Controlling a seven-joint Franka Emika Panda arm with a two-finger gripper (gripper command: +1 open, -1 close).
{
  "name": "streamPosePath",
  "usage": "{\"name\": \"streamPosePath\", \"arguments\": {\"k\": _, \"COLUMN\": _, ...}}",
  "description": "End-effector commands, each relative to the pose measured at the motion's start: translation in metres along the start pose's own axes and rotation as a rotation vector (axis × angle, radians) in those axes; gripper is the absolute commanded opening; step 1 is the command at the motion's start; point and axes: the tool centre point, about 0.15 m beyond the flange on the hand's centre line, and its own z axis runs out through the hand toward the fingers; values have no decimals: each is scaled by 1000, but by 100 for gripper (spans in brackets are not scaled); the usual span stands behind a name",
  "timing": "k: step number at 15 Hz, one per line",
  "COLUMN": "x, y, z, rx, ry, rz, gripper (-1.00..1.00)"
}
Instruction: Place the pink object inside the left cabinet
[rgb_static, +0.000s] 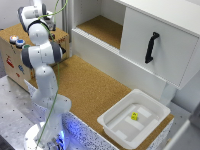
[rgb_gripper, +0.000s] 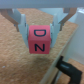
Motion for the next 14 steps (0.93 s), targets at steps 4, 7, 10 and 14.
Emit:
{"name": "streamPosePath", "arguments": {"k": 4, "x": -5, "y": 152, "z": -14, "rx": -31, "ry": 78, "rz": 260, "gripper": -100}}
{"name": "streamPosePath", "arguments": {"k": 7, "x": 12, "y": 211, "z": -3, "rx": -26, "ry": 136, "rz": 301, "gripper": -100}}
{"name": "streamPosePath", "arguments": {"k": 10, "x": 31, "y": 254, "z": 19, "rx": 14, "ry": 167, "rz": 367, "gripper": -100}}
{"name": "streamPosePath", "arguments": {"k": 14, "x": 70, "y": 296, "z": 48, "rx": 1, "ry": 178, "rz": 474, "gripper": -100}}
